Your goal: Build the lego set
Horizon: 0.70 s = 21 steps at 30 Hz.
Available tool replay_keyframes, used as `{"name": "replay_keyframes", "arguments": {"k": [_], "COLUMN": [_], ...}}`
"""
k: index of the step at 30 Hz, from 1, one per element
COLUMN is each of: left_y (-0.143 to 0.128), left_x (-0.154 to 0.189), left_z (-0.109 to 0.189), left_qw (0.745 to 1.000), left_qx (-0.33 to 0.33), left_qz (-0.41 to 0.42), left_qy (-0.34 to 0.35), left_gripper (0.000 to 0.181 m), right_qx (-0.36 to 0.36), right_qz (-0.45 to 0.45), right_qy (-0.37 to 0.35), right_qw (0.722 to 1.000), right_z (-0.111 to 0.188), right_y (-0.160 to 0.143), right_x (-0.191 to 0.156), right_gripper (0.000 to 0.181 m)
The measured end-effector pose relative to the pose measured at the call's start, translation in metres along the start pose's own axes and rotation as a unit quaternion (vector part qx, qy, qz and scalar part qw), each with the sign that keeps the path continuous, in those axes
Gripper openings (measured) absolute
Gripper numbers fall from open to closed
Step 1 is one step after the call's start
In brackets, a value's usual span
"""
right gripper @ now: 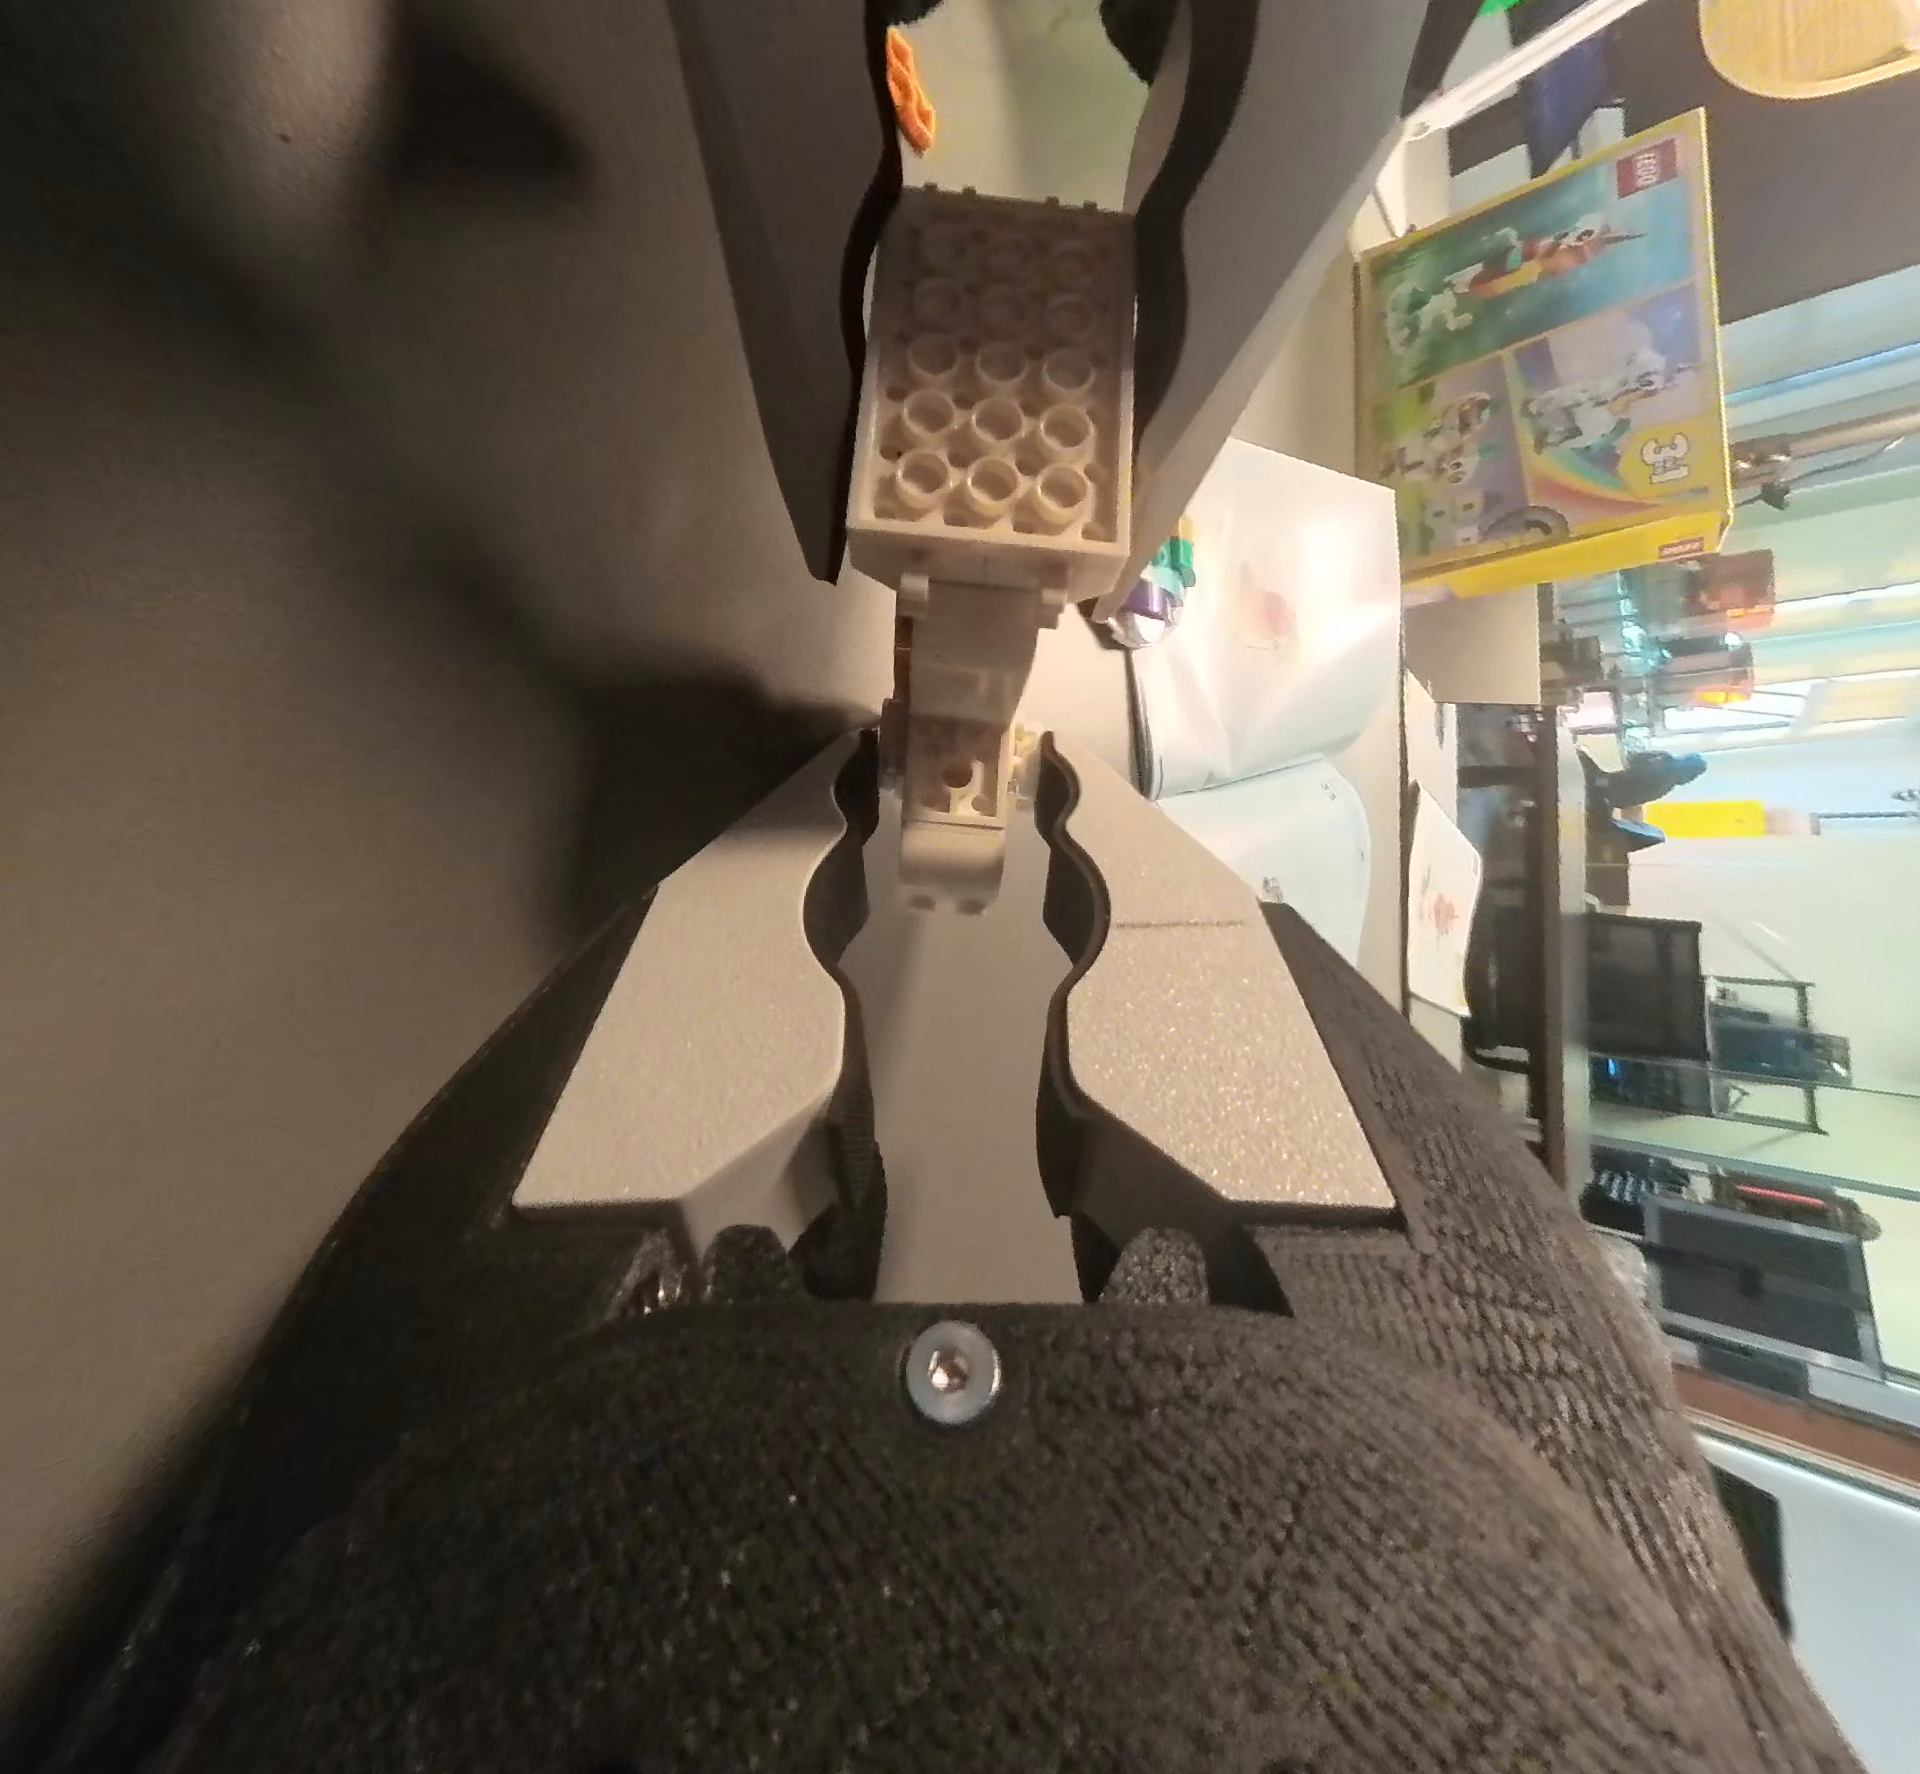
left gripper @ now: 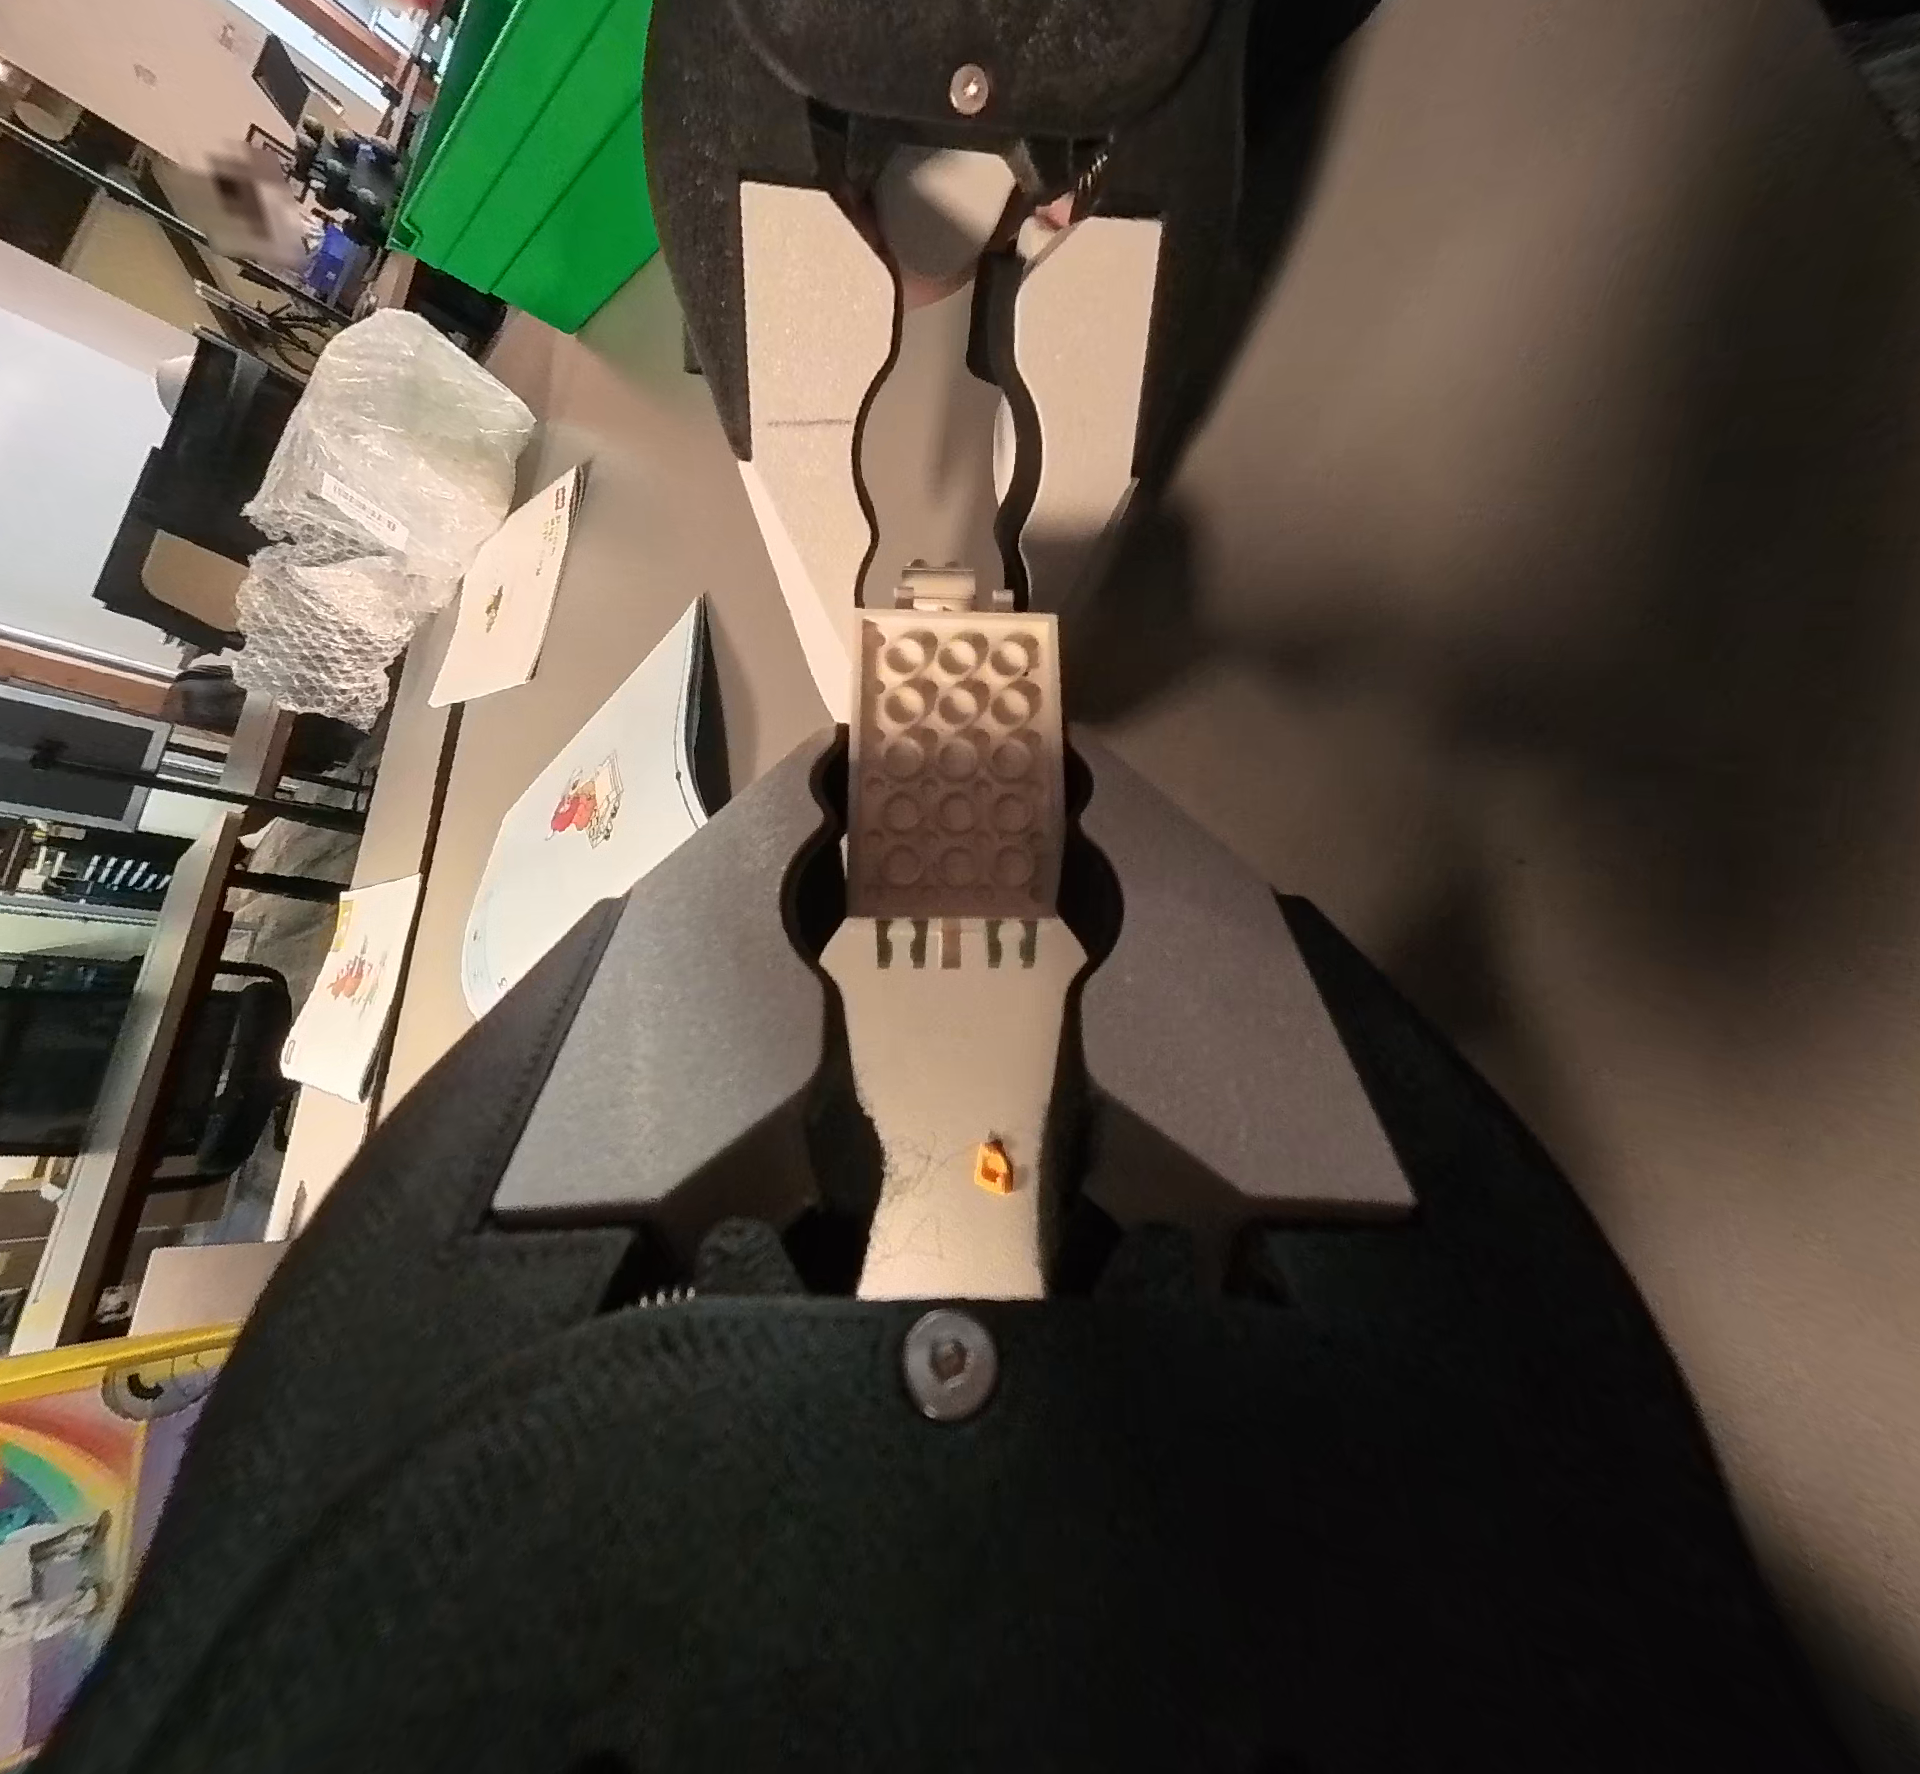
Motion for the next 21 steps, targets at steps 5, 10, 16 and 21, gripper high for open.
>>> {"name": "replay_keyframes", "arguments": {"k": [5,10,16,21], "left_y": [0.001,-0.001,-0.004,-0.015], "left_x": [0.0,0.0,-0.002,0.003], "left_z": [0.0,0.0,0.001,-0.003], "left_qw": [1.0,1.0,1.0,1.0], "left_qx": [0.008,0.014,0.018,-0.017], "left_qz": [0.007,0.015,0.002,0.0], "left_qy": [-0.004,-0.003,0.023,0.005], "left_gripper": [0.036,0.037,0.04,0.052], "right_qx": [0.007,0.025,0.061,0.089], "right_qz": [-0.008,-0.039,-0.086,-0.098], "right_qy": [0.011,0.017,0.029,0.032], "right_qw": [1.0,0.999,0.994,0.991], "right_z": [0.001,0.001,0.001,0.001], "right_y": [0.0,-0.003,-0.005,-0.005], "right_x": [0.0,0.001,0.001,0.0], "right_gripper": [0.028,0.028,0.028,0.028]}}
Point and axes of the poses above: each gripper's, where its closed fingertips meet, z back along the fingers, y out of its top, x = y × z across the jaws, the point moved 6 cm from there along z, back along the fingers, and after that the axes turned 6 degrees about x, right-handed, at the moved point
